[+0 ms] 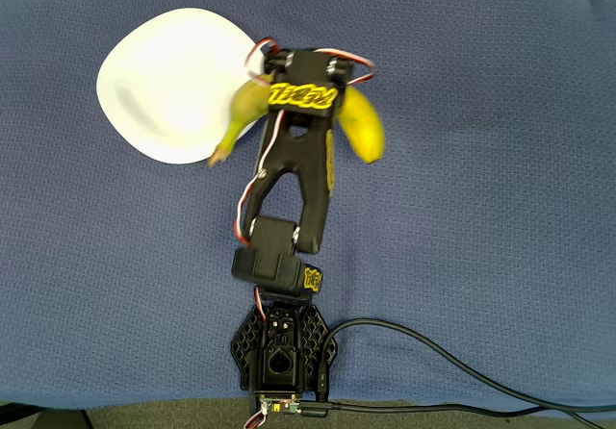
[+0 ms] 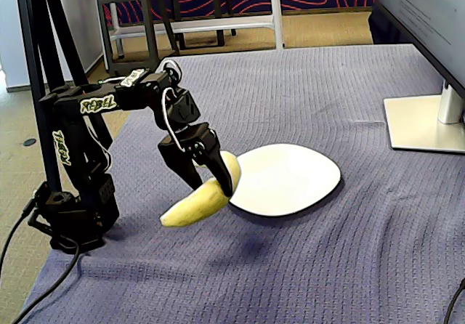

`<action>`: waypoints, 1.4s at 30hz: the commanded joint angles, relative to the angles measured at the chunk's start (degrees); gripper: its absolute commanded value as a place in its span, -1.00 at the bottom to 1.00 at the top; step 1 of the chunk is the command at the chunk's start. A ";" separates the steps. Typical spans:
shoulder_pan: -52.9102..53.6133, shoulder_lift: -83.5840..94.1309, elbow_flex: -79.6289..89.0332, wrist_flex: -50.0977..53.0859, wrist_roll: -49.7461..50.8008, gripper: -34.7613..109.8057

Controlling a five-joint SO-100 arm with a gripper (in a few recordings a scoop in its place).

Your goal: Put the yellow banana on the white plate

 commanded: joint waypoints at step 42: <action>-23.55 -12.04 -4.04 -25.31 0.26 -0.52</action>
